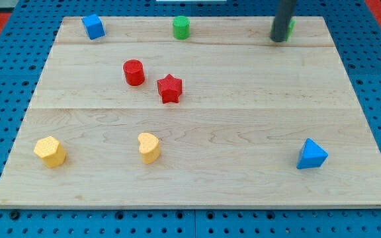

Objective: Move the red star slightly to the bottom side of the board

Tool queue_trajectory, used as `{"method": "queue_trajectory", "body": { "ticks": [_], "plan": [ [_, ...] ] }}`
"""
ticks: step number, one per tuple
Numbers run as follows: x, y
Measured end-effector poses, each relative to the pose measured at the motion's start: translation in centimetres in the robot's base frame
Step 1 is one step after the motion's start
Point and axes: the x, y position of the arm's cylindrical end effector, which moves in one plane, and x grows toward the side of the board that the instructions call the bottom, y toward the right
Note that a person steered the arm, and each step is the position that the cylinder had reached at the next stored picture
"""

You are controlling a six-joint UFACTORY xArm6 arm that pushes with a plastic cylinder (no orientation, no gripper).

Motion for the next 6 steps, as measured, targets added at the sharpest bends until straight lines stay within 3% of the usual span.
{"method": "queue_trajectory", "body": {
  "ticks": [2, 4, 6],
  "plan": [
    [5.3, -13.4],
    [15.5, -16.4],
    [28.5, -18.4]
  ]
}}
